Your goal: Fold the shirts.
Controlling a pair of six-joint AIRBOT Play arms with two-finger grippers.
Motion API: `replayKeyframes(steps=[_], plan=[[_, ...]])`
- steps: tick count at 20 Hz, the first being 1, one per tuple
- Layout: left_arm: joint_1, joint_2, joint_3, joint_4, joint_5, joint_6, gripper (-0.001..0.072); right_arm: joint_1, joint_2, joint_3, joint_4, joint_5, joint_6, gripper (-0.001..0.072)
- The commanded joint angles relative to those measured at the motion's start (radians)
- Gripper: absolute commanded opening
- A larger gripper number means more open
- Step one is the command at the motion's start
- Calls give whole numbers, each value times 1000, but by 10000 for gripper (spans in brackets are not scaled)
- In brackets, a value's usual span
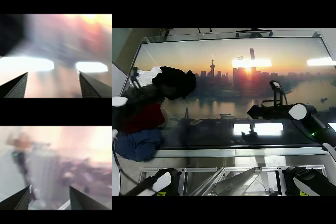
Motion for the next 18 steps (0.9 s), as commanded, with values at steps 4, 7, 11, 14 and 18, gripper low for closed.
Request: replayKeyframes(steps=[4,7,11,14,18], plan=[[55,-433,370,108,45,27,712,-175,-10,1,-45,-40,-3,525],[-1,-592,499,109,46,34,712,-187,-28,1,-46,-81,-3,524],[-71,-761,645,110,-18,34,709,-187,-73,1,-46,-106,-3,523],[-78,-839,754,109,-173,-24,6,-187,-97,1,-46,-106,-3,516],[-87,-835,928,95,-397,-115,1,-190,-96,1,-46,-93,-3,237]])
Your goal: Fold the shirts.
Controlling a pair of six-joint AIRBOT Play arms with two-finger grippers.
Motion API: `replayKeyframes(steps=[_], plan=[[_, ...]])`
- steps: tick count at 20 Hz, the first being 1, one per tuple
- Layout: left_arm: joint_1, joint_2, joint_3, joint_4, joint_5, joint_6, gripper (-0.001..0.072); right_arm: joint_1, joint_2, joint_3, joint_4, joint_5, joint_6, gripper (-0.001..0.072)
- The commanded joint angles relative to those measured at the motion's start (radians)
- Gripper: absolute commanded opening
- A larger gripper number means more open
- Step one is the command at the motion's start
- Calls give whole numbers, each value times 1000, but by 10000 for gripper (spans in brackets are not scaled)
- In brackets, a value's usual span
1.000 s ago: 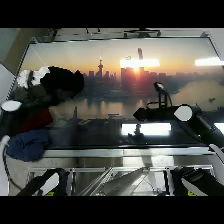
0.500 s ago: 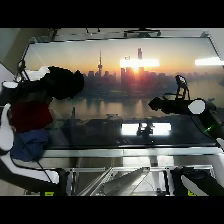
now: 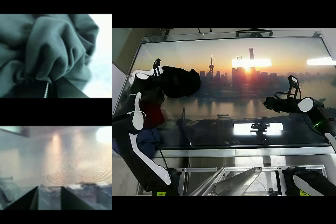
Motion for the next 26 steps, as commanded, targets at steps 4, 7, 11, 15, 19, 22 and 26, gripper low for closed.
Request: replayKeyframes(steps=[4,7,11,15,19,22,26], plan=[[-82,72,228,-146,-414,-142,1,-70,15,6,0,111,-15,228],[-180,211,168,-403,-486,-157,1,-177,61,6,0,214,-86,228],[-346,415,52,-524,-468,-160,2,-335,147,6,0,328,-135,228],[-480,532,-91,-388,-368,-161,3,-411,183,6,-1,402,-170,229],[-566,547,-281,-180,-237,-160,4,-412,172,3,-1,412,-180,232],[-579,501,-415,-94,-142,-159,67,-405,155,-10,8,412,-179,341],[-446,432,-405,-79,-270,-161,716,-359,142,-47,15,440,-179,482]])
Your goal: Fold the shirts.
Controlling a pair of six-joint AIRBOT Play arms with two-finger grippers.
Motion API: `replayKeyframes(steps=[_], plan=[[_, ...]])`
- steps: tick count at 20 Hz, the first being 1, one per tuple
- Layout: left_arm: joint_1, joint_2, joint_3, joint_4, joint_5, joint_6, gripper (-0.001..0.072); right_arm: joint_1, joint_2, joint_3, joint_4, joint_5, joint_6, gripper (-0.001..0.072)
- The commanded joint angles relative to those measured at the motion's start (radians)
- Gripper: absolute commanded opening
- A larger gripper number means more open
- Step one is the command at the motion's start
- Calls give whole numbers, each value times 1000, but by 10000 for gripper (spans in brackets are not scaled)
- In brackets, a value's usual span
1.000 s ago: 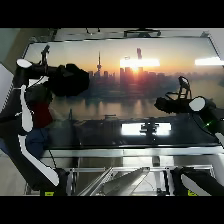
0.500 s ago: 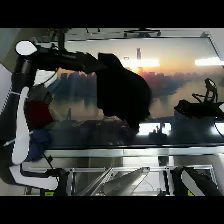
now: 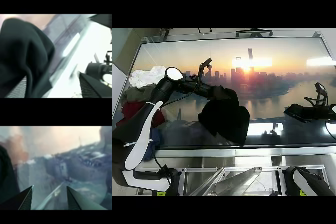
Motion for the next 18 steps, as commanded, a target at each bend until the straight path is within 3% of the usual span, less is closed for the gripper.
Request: replayKeyframes(steps=[1,3,6,12,15,18], plan=[[121,-48,12,50,-140,-2,715,48,-8,-32,7,37,-3,482],[219,-51,11,101,-267,-57,713,105,-10,-68,30,18,-3,482],[296,-17,-148,213,-275,-75,712,241,-46,-146,129,-120,-11,483],[282,8,-510,215,-17,-5,711,512,-280,-168,238,-317,-18,481],[211,8,-579,111,90,65,708,547,-375,-167,415,-332,-158,480],[132,8,-584,32,117,124,692,552,-425,-167,599,-332,-307,479]])
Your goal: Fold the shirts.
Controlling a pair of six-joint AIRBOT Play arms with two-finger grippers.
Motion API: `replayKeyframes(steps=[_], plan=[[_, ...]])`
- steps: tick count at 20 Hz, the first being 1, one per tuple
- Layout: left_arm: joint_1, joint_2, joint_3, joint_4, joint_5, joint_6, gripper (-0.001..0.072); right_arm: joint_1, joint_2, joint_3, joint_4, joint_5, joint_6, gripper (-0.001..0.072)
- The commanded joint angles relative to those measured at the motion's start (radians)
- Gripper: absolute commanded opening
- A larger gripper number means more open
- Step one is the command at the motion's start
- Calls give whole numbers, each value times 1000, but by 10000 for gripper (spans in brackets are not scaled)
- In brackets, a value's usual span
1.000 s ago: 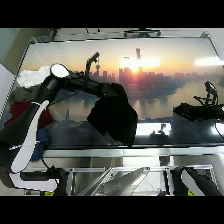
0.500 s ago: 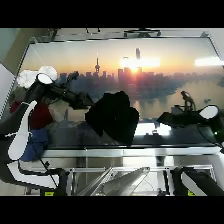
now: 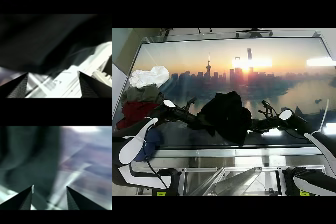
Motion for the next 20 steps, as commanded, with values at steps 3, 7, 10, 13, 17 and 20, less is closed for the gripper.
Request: replayKeyframes(steps=[3,7,10,13,17,20], plan=[[-115,-15,-32,-51,146,59,690,24,-97,-3,267,-27,-203,478],[-118,-35,-31,-56,123,60,80,24,-100,3,306,24,-288,61],[-93,10,26,-57,18,62,1,22,-62,47,309,90,-303,27],[-66,151,187,-53,-119,25,1,-50,89,181,309,187,-280,27],[73,344,531,-55,-200,-72,27,-319,340,497,308,254,-237,27],[182,454,737,-55,-217,-107,29,-529,466,674,311,257,-204,26]])
